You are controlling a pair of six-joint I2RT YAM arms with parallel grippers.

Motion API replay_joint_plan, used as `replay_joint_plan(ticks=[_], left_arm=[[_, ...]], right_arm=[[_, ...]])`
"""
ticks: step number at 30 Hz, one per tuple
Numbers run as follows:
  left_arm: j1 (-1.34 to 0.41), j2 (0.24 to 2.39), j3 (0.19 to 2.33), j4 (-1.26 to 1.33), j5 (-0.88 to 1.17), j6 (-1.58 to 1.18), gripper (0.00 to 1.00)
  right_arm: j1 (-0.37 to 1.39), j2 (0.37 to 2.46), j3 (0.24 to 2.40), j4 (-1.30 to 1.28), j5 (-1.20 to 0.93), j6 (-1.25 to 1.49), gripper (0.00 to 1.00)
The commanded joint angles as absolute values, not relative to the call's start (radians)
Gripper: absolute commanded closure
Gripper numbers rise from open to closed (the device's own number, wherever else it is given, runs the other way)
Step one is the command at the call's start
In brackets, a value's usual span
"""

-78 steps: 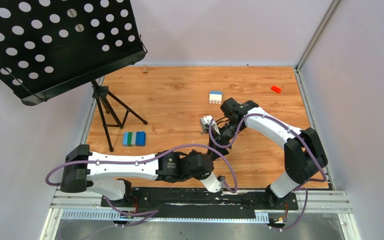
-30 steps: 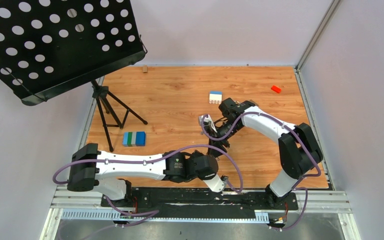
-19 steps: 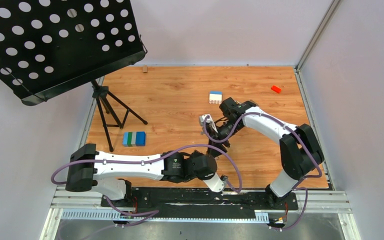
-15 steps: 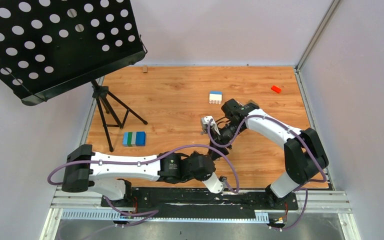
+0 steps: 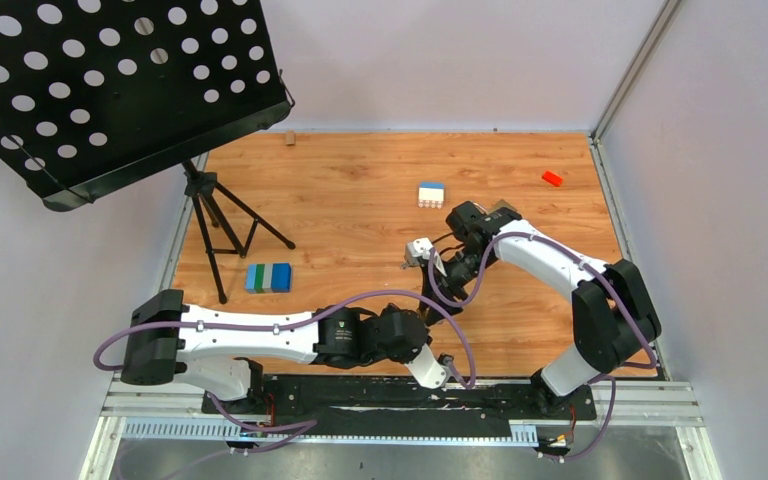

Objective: Unlock with the key

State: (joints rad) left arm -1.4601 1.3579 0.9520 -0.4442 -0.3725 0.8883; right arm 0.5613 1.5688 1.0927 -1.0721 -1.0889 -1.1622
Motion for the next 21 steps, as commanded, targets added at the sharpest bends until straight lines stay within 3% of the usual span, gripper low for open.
replay_joint_plan(ticks=[1,21], left_arm=[[-1.470,1.341,0.947,-0.329,-0.324,0.910,1.00],[-1.541,1.379,0.915,-0.276,-0.478,0.926,1.00]], right_arm=[[0.572,1.523,1.102,-1.083,-1.230,-1.231,1.00],[0.563,1.589,1.159,-1.045,-1.213,-1.067,1.00]])
